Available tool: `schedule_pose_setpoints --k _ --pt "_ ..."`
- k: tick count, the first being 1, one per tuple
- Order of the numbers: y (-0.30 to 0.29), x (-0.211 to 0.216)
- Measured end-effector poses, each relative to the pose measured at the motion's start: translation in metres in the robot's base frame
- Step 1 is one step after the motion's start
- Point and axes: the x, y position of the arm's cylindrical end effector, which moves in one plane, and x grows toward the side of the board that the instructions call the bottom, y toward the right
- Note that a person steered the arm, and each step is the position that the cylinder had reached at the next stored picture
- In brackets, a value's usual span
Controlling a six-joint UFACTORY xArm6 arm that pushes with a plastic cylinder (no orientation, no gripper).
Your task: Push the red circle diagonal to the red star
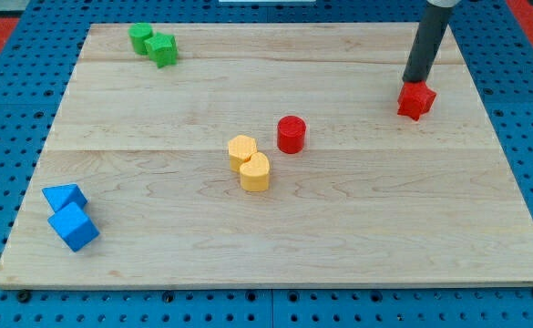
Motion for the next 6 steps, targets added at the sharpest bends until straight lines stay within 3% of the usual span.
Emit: schedule_pose_setpoints --k 1,3,4,6 --pt "-0.025 0.032" --pt "-0.161 0.037" --pt "-0.191 0.066" --pt "-0.187 0.123"
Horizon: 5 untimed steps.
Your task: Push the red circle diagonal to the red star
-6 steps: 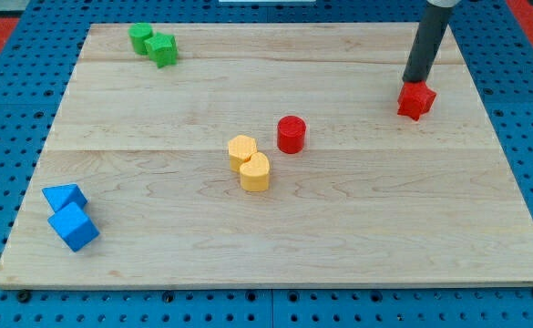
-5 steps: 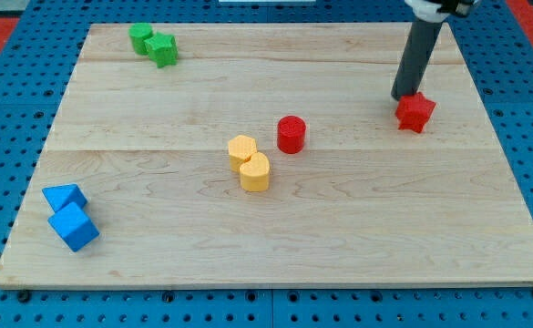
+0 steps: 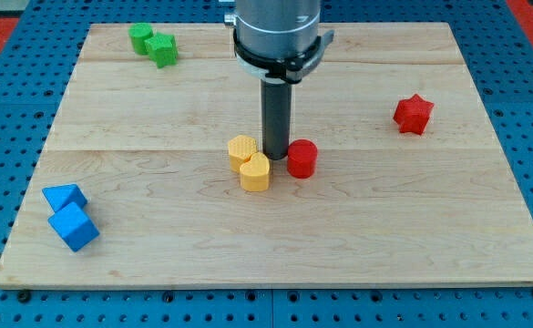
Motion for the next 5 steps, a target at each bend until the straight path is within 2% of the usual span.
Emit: schedule_pose_setpoints --k 1,2,3,4,5 --pt "0.022 0.013" --pt "0.027 0.051" --pt "0.037 0.061" --pt "0.076 0.053" --pt "0.067 0.02"
